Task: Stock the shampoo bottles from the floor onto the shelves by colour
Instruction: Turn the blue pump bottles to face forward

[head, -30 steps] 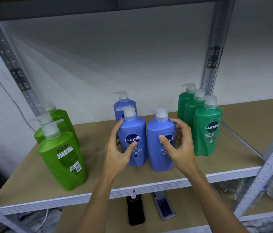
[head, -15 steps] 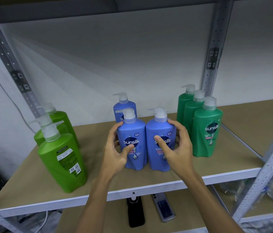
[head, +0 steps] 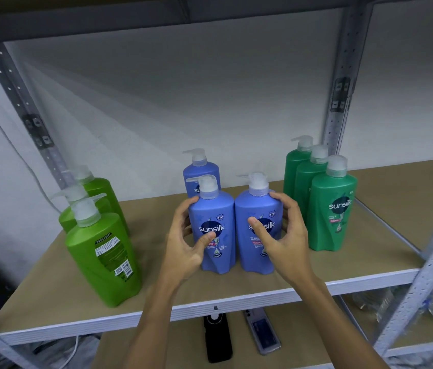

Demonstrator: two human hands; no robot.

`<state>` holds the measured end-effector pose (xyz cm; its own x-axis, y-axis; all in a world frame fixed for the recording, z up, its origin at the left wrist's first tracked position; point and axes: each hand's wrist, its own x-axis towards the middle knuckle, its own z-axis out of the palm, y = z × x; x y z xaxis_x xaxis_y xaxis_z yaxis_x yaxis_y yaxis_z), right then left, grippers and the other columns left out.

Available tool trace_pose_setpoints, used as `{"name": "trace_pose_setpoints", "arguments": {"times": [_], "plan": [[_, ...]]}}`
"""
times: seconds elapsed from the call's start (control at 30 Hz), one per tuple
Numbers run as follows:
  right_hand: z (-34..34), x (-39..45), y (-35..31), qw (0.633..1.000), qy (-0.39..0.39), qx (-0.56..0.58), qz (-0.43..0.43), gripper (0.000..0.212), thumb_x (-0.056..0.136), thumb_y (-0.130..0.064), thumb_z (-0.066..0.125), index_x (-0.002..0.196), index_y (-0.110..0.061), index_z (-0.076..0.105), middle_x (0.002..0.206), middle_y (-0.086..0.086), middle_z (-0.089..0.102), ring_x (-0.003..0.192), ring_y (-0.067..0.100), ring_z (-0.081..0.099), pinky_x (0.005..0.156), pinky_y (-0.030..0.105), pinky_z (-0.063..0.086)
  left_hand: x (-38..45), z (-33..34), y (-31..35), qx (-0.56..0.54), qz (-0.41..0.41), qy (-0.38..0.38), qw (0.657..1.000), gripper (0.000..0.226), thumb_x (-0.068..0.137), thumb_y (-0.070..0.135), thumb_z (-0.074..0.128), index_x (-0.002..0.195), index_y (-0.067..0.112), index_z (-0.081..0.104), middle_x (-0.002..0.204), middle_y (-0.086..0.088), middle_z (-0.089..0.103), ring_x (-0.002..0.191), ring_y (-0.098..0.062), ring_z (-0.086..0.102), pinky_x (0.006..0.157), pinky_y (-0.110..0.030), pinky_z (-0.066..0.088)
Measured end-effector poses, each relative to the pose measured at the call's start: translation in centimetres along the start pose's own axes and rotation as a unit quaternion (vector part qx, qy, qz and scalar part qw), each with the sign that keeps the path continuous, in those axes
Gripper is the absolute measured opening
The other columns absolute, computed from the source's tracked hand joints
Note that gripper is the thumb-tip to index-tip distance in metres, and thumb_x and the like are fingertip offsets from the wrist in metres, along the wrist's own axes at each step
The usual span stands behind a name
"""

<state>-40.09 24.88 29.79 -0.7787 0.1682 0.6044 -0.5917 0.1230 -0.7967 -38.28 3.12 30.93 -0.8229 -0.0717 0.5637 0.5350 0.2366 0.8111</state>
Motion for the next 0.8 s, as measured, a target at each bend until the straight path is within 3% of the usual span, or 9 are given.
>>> {"name": "trace_pose_setpoints", "arguments": {"times": [0.33, 0.6, 0.7, 0.8], "plan": [[0.1, 0.0, -0.1, 1.000, 0.000, -0.005, 0.007, 0.060, 0.082, -0.041, 0.081, 0.134, -0.034, 0.052, 0.133, 0.001, 0.058, 0.121, 0.029, 0.061, 0.100, 0.055, 0.050, -0.2, 0.2, 0.6, 0.008, 0.014, -0.001, 1.000, 0.066, 0.084, 0.014, 0.074, 0.141, 0.020, 0.043, 0.141, -0.002, 0.055, 0.122, -0.024, 0.061, 0.095, -0.029, 0.052], [0.2, -0.1, -0.2, 1.000, 0.002, 0.000, 0.009, 0.059, 0.082, -0.040, 0.080, 0.133, -0.034, 0.052, 0.133, 0.002, 0.058, 0.121, 0.029, 0.060, 0.101, 0.056, 0.049, 0.1, 1.3, 1.6, -0.044, 0.002, 0.038, 0.998, 0.052, 0.086, 0.003, 0.073, 0.131, 0.006, 0.047, 0.114, 0.027, 0.064, 0.104, -0.002, 0.066, 0.082, -0.013, 0.051], [0.2, -0.1, -0.3, 1.000, 0.003, 0.003, 0.010, 0.059, 0.082, -0.039, 0.080, 0.133, -0.033, 0.052, 0.133, 0.002, 0.058, 0.121, 0.029, 0.060, 0.100, 0.056, 0.050, 0.3, 1.4, 1.6, -0.046, -0.004, 0.041, 0.998, 0.048, 0.088, -0.005, 0.070, 0.129, 0.006, 0.047, 0.110, 0.028, 0.065, 0.100, 0.000, 0.066, 0.079, -0.013, 0.052], [0.2, -0.1, -0.5, 1.000, -0.002, -0.003, 0.005, 0.059, 0.082, -0.037, 0.080, 0.134, -0.033, 0.051, 0.133, 0.003, 0.057, 0.122, 0.029, 0.060, 0.100, 0.056, 0.049, 0.3, 1.4, 2.0, -0.051, -0.003, 0.052, 0.997, 0.049, 0.087, 0.003, 0.073, 0.129, 0.005, 0.048, 0.112, 0.024, 0.065, 0.101, -0.003, 0.067, 0.080, -0.014, 0.052]]}}
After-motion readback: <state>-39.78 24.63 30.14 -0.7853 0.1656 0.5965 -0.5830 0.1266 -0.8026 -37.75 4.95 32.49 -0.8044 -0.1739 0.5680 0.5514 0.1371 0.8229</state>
